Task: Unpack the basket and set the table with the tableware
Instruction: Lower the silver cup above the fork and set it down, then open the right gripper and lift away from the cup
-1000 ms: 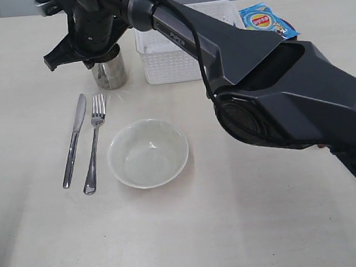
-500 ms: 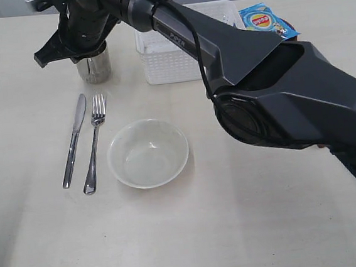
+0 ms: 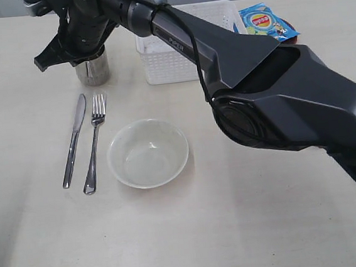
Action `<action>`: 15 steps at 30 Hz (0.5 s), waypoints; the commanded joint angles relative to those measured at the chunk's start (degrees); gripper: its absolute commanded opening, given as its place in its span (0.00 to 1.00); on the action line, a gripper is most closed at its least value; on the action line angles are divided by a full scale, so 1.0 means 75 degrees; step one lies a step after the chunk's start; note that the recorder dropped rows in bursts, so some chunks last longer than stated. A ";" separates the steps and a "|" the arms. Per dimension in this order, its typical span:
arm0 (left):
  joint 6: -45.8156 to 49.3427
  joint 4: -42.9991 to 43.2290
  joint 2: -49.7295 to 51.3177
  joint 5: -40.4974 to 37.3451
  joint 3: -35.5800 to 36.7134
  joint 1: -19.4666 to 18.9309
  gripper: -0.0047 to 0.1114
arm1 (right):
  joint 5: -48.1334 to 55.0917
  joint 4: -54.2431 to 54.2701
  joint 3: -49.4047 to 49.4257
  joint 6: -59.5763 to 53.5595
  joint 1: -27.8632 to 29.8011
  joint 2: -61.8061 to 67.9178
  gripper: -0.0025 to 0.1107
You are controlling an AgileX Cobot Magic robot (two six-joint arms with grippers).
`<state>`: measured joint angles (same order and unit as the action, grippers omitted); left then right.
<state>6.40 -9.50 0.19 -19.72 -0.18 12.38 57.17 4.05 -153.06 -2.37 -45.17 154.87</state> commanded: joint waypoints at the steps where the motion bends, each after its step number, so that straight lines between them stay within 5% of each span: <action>1: -0.0008 0.0019 -0.0025 0.0013 0.0025 0.0044 0.04 | -0.0133 0.0064 -0.0021 -0.0063 0.0056 -0.0010 0.05; 7: -0.0008 0.0019 -0.0025 0.0013 0.0025 0.0044 0.04 | -0.0182 0.0083 -0.0021 -0.0063 0.0056 -0.0010 0.35; 15: -0.0008 0.0019 -0.0025 0.0013 0.0025 0.0044 0.04 | -0.0055 0.0068 -0.0021 -0.0063 0.0056 -0.0234 0.37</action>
<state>6.40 -9.50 0.19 -19.72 -0.18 12.38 56.20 4.62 -153.06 -2.48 -45.17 154.87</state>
